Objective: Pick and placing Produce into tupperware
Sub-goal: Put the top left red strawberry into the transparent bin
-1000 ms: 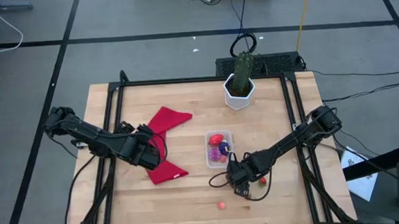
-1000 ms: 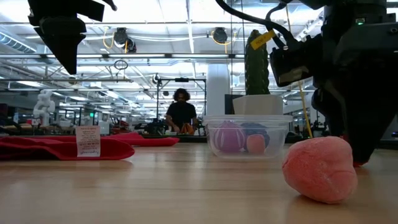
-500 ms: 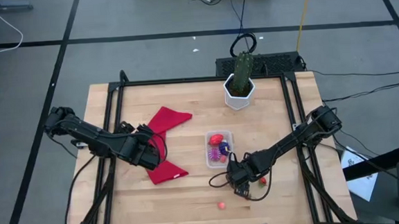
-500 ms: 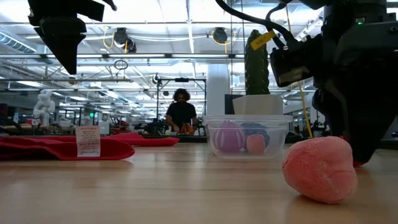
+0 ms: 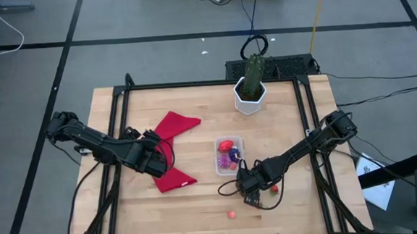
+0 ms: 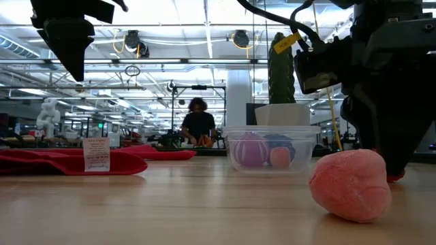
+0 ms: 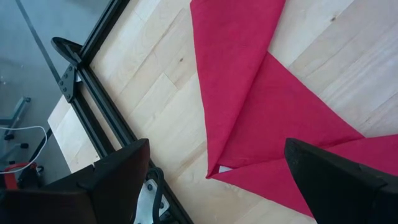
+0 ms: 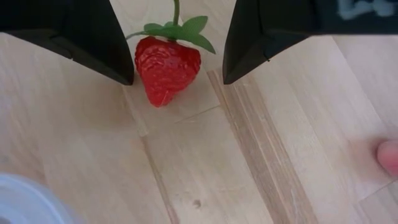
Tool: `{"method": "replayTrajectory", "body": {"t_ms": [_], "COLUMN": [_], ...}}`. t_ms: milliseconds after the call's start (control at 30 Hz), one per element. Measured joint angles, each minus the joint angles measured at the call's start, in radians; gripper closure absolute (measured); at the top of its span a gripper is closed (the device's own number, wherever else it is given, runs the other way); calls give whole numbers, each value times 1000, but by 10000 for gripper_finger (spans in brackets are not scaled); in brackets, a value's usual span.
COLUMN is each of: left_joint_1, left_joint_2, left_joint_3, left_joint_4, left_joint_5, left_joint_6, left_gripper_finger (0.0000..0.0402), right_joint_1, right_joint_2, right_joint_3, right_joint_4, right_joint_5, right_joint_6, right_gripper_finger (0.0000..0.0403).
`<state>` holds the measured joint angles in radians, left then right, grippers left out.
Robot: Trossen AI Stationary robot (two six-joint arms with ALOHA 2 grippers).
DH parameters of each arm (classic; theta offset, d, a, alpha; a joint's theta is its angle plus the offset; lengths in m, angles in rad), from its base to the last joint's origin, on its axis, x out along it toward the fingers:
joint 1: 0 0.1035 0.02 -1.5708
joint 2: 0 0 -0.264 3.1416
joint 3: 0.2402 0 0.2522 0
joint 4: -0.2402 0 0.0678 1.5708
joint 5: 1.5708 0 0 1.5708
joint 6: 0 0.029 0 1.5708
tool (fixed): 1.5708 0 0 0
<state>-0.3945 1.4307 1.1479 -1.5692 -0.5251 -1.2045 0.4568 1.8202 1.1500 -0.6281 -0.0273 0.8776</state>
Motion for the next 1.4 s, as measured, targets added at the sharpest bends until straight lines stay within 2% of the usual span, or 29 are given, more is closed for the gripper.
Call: {"method": "replayTrajectory", "body": {"t_ms": [533, 900, 1167, 1400], "left_joint_1": [0, 0, 0, -1], "left_joint_2": [0, 0, 0, 0], "left_joint_3": [0, 0, 0, 0], "left_joint_4": [0, 1, 4, 4], "left_joint_5": [0, 0, 0, 0], "left_joint_6": [0, 0, 0, 0], "left_gripper_finger": [23, 23, 23, 23], "right_joint_1": [0, 0, -18, -25], "right_joint_2": [0, -1, -1, -1], "right_joint_3": [0, 0, 0, 0], "right_joint_4": [-15, -19, -20, -19], "right_joint_5": [0, -7, -128, -131], "right_joint_6": [-1, 0, -7, -8], "right_gripper_finger": [244, 249, 249, 250]}}
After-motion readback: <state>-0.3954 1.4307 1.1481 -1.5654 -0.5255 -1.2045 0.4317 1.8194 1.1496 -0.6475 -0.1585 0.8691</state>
